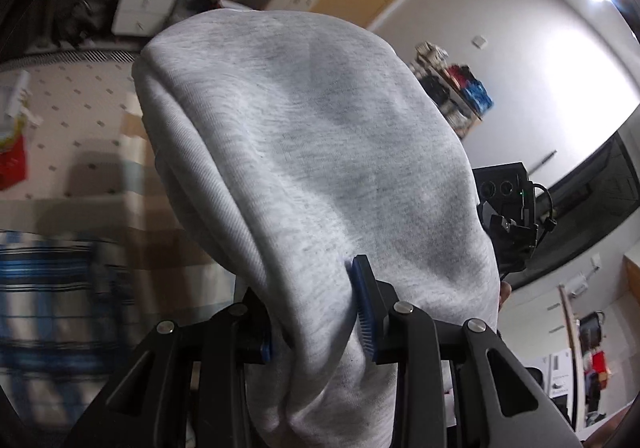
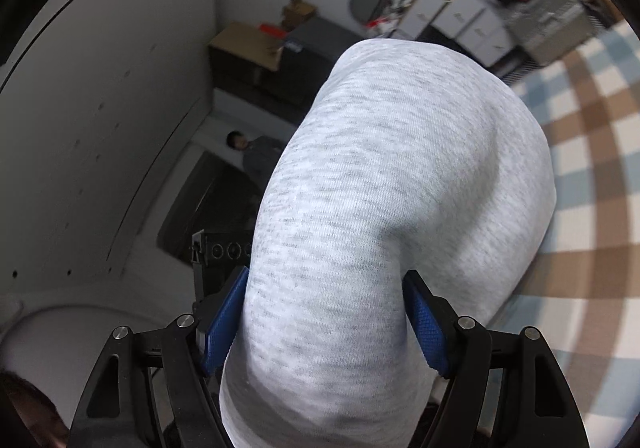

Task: Fold large clothes
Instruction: 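Hold the folded grey hoodie bundle clamped between both grippers and lift it, then carry the held hoodie bundle off the bed toward the grey cabinet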

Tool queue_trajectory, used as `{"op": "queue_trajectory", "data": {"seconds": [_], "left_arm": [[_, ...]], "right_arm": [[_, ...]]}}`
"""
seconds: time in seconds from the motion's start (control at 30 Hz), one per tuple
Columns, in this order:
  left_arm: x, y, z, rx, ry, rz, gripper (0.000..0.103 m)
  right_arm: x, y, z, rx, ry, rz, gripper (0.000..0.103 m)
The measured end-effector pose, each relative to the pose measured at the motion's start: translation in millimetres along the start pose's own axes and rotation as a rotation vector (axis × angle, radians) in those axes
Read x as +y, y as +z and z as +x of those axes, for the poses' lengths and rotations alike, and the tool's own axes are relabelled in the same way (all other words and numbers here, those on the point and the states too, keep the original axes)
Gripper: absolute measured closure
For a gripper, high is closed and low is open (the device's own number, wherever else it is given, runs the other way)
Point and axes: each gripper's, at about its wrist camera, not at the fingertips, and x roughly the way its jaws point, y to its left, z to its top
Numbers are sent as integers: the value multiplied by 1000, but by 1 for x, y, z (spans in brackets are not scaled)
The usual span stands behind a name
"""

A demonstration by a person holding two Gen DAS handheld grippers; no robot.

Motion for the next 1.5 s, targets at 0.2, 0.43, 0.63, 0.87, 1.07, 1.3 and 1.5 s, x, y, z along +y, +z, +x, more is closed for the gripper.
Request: {"op": "queue_trajectory", "data": {"seconds": [0.2,0.43,0.63,0.87,1.07,1.3,1.5], "left_arm": [[17,-4,-91,-95,124,-17,76],[58,-17,-138,-193,254,-108,76],[179,-52,-62,-65,350,-320,77],[262,-95,-1,-66,135,-513,64],[245,-65,25,-26,261,-457,56],[241,-75,-19,-121,369,-477,56],[190,-115,-64,-311,615,-379,56]], "right_arm": [[51,9,83,72,121,-51,27],[58,-5,210,189,286,-6,27],[-17,-52,308,272,201,62,27],[-41,-85,325,469,-160,-199,25],[11,-100,292,522,-471,-490,25],[76,-76,292,389,-533,-725,31],[56,-70,396,563,-836,-877,58]]}}
